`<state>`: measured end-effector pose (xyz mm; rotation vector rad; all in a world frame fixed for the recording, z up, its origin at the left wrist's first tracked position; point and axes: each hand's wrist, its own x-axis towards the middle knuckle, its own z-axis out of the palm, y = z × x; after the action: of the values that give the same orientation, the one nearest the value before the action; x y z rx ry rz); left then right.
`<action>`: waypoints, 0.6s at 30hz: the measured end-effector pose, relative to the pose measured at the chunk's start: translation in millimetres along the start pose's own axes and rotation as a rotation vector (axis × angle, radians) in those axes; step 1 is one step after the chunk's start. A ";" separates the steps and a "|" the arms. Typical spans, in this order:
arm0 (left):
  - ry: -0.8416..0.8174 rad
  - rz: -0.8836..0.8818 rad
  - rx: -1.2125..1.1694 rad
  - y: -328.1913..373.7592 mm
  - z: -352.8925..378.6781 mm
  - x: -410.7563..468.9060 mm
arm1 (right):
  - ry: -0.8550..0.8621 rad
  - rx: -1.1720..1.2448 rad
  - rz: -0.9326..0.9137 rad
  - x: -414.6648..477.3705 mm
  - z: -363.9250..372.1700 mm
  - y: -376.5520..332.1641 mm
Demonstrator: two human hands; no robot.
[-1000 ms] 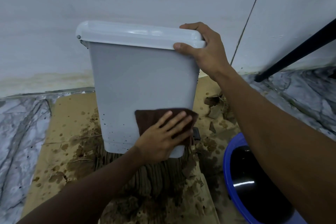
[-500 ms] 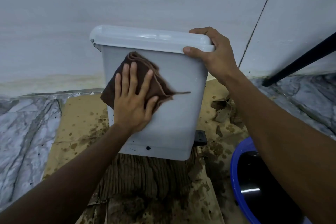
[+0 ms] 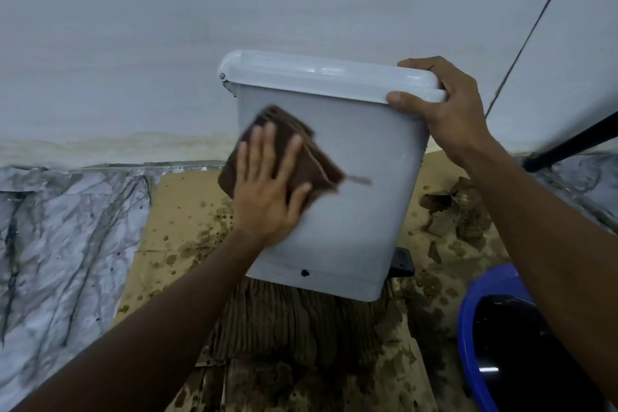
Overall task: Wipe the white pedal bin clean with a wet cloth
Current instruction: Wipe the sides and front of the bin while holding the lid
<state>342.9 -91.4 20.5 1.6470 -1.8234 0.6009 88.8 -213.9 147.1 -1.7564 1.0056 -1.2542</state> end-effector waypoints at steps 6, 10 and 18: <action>-0.116 -0.131 0.036 13.4 15.7 -68.6 | 0.004 0.016 0.001 -0.1 0.9 -0.8; -0.281 0.419 0.120 15.9 20.2 -112.8 | 0.005 0.017 -0.003 -1.2 0.5 -0.4; -0.061 -0.146 0.007 32.7 19.8 -49.5 | 0.013 0.017 0.001 1.1 3.1 -0.4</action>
<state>310.2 -65.3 -26.0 1.8022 -1.7264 0.4990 92.1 -214.3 147.1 -1.7370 1.0005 -1.2708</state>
